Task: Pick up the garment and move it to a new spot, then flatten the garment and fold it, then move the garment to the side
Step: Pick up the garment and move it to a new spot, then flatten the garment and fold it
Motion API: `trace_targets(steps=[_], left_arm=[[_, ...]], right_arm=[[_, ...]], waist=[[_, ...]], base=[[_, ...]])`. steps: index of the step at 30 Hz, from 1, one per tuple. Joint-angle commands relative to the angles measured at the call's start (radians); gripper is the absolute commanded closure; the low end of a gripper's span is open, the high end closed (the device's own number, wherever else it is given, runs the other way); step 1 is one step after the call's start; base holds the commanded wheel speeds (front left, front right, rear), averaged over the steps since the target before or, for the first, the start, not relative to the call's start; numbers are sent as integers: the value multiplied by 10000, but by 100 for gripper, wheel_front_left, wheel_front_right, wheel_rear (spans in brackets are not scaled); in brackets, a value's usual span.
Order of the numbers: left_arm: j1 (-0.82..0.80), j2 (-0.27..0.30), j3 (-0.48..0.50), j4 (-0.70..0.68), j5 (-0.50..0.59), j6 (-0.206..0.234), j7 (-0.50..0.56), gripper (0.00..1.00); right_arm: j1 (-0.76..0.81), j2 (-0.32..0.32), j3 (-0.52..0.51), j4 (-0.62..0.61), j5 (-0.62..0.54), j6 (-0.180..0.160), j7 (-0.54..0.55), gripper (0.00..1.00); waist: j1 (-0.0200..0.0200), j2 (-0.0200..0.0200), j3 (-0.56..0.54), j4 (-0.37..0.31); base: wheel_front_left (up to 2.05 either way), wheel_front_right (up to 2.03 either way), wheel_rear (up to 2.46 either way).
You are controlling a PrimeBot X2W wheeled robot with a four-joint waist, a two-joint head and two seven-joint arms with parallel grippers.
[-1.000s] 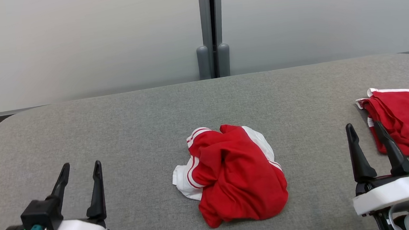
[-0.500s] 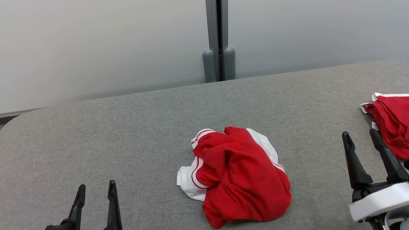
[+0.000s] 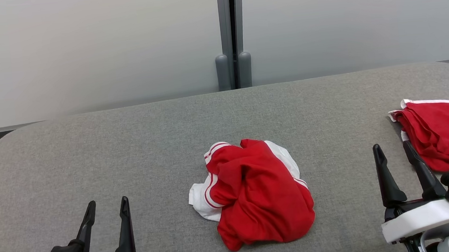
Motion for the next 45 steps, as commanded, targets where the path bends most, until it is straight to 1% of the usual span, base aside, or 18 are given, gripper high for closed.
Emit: trace_targets(steps=[1, 15, 29, 31, 35, 36, 39, 41, 44, 45], left_arm=[[63, 8, 93, 29, 98, -74, 1, 0], [120, -320, 333, 177, 392, -410, 1, 0], [65, -490, 490, 303, 458, -558, 1, 0], [56, -511, 502, 328, 457, -587, 1, 0], [-23, -587, 506, 400, 457, -624, 1, 0], [-23, -587, 506, 400, 457, -624, 1, 0], [-161, -649, 432, 460, 503, -696, 2, 0], [-213, -677, 411, 513, 514, -740, 0, 0], [-264, -713, 382, 614, 503, -789, 2, 0], [-275, -722, 380, 650, 488, -798, 2, 0]], right_arm=[[-42, -87, 2, 23, 45, 3, -47, 0], [-11, -183, 73, 72, 80, 3, -47, 0], [-175, -94, 286, 102, 103, 1, -47, 0], [-240, -133, 486, 132, 55, 1, -47, 0], [-690, -169, 1441, -41, -58, 1, 184, 0], [-690, -169, 1441, -41, -58, 1, 184, 0], [-1291, -273, 2209, -9, 34, 1, 495, 0], [-1611, -334, 2682, 137, 159, 3, 851, 0], [-2051, -561, 3543, 396, 523, 3, 1705, 0], [-2141, -616, 3666, 538, 663, 3, 2020, 0]], waist=[[0, 0, -3, -8], [0, 0, -1, 21], [0, 0, 36, 112], [0, 0, 29, 127], [0, 0, 36, 195], [0, 0, 36, 195], [0, 0, 77, 418], [0, 0, 82, 591], [0, 0, 70, 900], [0, 0, 61, 1014]], base=[[0, 0, 0], [0, 0, 0], [0, 0, 0], [0, 0, 0], [0, 0, 0], [0, 0, 0], [0, 0, 0], [0, 0, 0], [0, 0, 0], [0, 0, 0]])
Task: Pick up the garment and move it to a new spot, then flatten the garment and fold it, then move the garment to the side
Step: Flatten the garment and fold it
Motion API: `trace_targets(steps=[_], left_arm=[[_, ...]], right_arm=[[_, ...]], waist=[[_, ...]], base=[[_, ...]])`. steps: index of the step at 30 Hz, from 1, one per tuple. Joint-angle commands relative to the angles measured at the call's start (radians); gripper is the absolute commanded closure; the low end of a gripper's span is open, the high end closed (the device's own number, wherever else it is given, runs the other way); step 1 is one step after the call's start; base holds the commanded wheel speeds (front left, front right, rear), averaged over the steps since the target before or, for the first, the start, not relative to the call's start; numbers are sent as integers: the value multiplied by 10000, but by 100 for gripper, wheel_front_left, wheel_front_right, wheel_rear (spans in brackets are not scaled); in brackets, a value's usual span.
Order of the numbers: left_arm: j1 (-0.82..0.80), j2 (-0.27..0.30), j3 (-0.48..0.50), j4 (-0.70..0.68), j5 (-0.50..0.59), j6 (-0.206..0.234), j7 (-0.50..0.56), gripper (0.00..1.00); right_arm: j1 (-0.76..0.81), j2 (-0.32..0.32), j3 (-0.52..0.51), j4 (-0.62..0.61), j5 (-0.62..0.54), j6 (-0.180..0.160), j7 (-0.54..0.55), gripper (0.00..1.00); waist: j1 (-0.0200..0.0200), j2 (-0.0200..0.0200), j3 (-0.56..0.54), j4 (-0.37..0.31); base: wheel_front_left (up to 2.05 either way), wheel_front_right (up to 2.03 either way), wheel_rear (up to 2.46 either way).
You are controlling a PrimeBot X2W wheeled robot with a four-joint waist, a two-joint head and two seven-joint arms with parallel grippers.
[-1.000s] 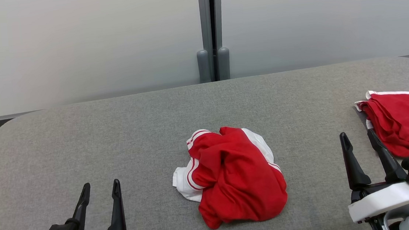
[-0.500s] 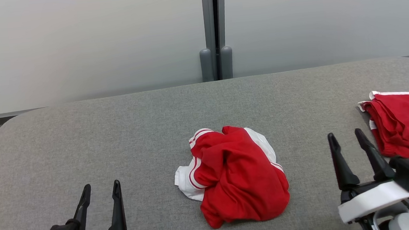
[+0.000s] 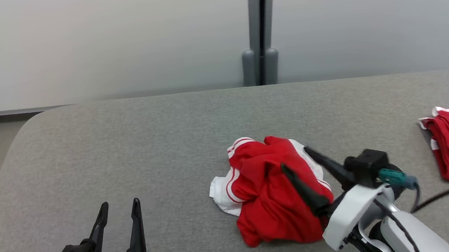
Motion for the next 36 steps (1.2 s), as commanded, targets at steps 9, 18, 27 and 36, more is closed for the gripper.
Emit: trace_targets(steps=[9, 18, 27, 36], left_arm=[[-130, -3, -15, 267, -5, -149, 0, 0], [-130, -18, -30, 368, -63, -175, 2, 0], [-130, 8, 17, 314, -36, -146, 2, 0], [-164, -18, -4, 337, -36, -181, 2, 0]], right_arm=[[-468, 178, -539, 1398, -318, 3, 1837, 56], [-368, 323, -855, 1539, -661, 3, 2091, 100], [-216, 285, -1080, 955, -607, 3, 1724, 100], [49, 411, -848, 247, -539, 3, 1583, 0]], waist=[[0, -1, -107, 1064], [0, -1, -144, 1354], [0, -1, -105, 1308], [0, -1, -16, 1216]], base=[[0, 0, 0], [0, 0, 0], [0, 0, 0], [0, 0, 0]])
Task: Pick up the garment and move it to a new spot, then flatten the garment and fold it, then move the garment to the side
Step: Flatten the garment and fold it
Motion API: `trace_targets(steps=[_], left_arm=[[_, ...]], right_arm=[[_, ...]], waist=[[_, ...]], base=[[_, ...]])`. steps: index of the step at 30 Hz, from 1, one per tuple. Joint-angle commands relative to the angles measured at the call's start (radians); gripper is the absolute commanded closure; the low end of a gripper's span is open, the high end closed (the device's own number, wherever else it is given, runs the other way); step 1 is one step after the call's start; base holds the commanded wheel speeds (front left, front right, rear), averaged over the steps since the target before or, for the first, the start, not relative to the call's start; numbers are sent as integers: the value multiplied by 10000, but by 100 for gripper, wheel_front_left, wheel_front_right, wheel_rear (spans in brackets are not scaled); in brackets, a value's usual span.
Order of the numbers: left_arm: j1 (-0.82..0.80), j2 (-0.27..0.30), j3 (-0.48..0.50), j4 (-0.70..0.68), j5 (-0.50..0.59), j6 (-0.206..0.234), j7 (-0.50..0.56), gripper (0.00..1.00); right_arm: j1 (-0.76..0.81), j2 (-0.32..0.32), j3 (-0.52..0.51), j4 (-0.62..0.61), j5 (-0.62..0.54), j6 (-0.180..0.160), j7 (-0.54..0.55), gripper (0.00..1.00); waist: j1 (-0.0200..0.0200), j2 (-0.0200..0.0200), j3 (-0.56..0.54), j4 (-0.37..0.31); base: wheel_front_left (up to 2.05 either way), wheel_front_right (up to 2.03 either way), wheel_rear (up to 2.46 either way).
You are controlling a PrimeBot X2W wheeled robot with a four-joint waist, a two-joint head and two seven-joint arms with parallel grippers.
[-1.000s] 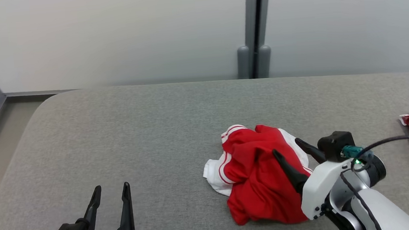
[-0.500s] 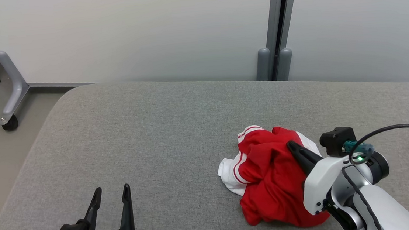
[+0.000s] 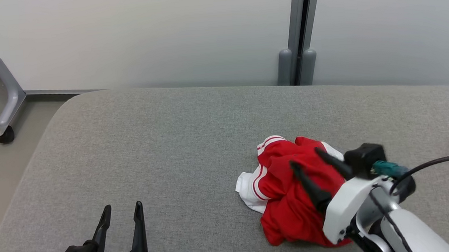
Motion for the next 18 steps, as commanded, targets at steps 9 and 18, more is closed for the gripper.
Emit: trace_targets(steps=[9, 18], left_arm=[[-251, -55, -39, 105, -19, -97, 4, 0], [-393, -167, 12, 166, 50, -188, 4, 0]], right_arm=[[-148, -146, -125, 860, -581, 1, 982, 0], [-736, -80, -182, 1950, -395, 1, 788, 100]], waist=[[0, -1, 149, 105], [0, -1, 391, 210]], base=[[0, 0, 0], [0, 0, 0]])
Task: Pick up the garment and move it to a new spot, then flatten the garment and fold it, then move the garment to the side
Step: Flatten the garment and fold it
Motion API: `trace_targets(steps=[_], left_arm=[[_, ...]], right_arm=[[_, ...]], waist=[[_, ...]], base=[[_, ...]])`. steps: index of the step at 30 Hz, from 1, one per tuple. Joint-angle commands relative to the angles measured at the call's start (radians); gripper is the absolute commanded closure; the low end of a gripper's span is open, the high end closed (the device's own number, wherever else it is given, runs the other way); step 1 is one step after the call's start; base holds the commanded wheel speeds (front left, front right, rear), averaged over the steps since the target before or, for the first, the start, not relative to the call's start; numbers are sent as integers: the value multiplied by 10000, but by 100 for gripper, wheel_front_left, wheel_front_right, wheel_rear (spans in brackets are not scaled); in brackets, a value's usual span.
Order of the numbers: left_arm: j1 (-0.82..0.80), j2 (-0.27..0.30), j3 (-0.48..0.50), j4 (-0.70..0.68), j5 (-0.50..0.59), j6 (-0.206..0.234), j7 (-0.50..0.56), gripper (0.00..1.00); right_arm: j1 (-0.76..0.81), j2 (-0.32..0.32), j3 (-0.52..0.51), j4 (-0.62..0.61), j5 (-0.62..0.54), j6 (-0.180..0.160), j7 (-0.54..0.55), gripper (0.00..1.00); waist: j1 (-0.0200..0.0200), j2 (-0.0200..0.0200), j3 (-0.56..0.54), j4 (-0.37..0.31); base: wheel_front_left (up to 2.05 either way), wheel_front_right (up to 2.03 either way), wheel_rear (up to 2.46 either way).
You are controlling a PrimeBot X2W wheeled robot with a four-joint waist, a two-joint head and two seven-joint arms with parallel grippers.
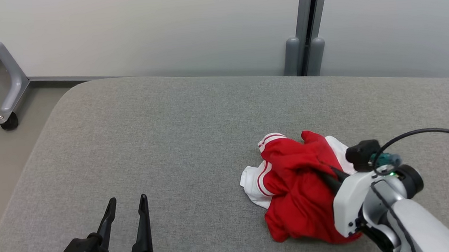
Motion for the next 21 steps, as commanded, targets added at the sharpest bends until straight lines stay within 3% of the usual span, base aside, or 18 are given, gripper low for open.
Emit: trace_targets(steps=[1, 11, 21], left_arm=[[-120, 26, 54, 15, 48, -55, 4, 0], [-296, -87, 163, -7, 132, -159, 4, 0], [-710, -126, 126, 129, 290, -313, 2, 0]], right_arm=[[-193, -153, -129, 101, 80, -1, -175, 100], [-577, -1144, -1660, 547, 137, -1, -471, 100], [-887, -1893, -2798, 1991, 218, -1, -771, 100]], waist=[[0, 0, 36, 12], [0, 0, 417, -175], [0, 0, 1036, -269]], base=[[0, 0, 0], [0, 0, 0], [0, 0, 0]])
